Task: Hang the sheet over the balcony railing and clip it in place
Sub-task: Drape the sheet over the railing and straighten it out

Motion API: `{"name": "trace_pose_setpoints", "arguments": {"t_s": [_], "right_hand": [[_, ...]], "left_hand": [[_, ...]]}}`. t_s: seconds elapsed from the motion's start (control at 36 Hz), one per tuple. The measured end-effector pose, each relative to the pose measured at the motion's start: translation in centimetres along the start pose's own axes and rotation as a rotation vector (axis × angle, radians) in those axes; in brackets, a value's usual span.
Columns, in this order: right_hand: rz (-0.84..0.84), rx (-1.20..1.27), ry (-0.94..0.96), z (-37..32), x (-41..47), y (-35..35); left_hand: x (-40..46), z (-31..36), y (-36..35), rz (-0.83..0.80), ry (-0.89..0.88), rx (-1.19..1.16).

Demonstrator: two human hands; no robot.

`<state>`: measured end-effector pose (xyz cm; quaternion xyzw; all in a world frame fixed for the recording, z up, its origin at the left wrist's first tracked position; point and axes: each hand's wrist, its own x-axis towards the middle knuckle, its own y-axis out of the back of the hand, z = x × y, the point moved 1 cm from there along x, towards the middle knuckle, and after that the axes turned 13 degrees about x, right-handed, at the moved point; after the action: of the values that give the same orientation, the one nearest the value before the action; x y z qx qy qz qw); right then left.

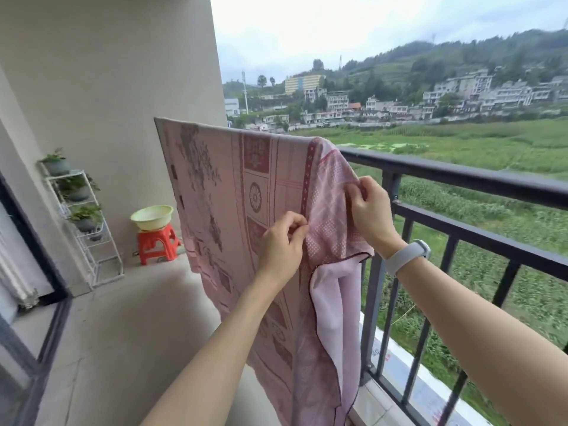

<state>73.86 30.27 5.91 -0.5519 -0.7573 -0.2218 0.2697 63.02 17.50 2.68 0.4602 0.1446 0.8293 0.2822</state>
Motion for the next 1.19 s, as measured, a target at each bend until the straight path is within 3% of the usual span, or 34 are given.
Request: {"name": "trace_pose_setpoints", "arguments": {"t_s": [0.28,0.44,0.53,0.64,0.81,0.97,1.06,1.19], "right_hand": [[0.115,-0.155,0.244,-2.8,-0.7,3.5],[-0.052,-0.573,-0.084,0.2,-4.6,3.7],[0.013,-0.454,-0.193,0.7,-7.5,4.7],[-0.035,-0.143,-0.251,0.1,-10.3,4.1],[-0.141,0.066,-0.197,-1.0,-12.0,2.8],[-0.36,-0.469,-0.104,0.3,-13.7,4.2],[-0.169,-0.58,-0.048,0.9,-13.8,3.9],[0.12,-0.53,0.139,1.3,-13.1,4.6]], "left_hand": [[2.1,-0.6,0.8,-0.054,-0.156,-0.025],[0.9,-2.9,0.7,-0.335,-0.112,-0.061],[-2.1,-3.1,-0.2,-0.396,-0.163,-0.125],[-5.2,-2.6,-1.8,-0.456,-0.222,-0.165],[-6.1,-0.9,-1.8,-0.176,-0.187,-0.27],[-5.6,-0.8,-0.9,0.052,-0.185,-0.264],[-5.6,-1.1,-0.4,0.1,-0.273,-0.192],[-5.7,-0.6,0.4,0.095,-0.502,-0.064]]}}
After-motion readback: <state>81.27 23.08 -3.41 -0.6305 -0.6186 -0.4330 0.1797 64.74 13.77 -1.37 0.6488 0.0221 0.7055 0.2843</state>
